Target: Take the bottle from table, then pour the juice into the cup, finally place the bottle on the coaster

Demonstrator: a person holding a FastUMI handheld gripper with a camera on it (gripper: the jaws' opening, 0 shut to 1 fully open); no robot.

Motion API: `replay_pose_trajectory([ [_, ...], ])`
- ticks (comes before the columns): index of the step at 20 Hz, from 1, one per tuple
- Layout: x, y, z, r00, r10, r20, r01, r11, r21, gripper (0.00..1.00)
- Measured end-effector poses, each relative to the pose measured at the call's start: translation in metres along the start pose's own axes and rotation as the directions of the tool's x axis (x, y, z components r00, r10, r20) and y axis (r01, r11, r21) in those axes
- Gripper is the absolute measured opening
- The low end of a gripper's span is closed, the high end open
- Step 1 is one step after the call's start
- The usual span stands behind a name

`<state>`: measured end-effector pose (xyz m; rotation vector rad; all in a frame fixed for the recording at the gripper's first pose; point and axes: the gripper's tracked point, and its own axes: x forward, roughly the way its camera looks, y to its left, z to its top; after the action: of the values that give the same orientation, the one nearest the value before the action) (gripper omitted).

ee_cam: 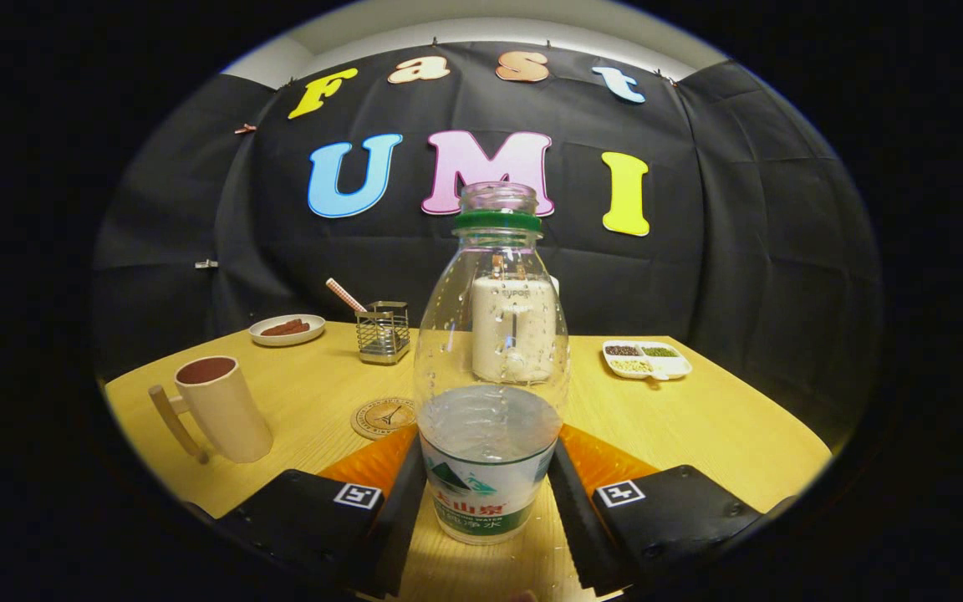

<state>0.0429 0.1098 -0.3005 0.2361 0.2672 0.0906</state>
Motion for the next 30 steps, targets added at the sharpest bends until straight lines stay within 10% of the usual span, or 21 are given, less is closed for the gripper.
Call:
replay_pose_trajectory([
  [14, -0.014, 0.019, 0.095, 0.997, -0.07, 0.033, 0.077, 0.915, -0.396, 0.68],
  [30, -0.028, 0.051, 0.102, 0.986, -0.168, 0.006, 0.108, 0.61, -0.785, 0.67],
])
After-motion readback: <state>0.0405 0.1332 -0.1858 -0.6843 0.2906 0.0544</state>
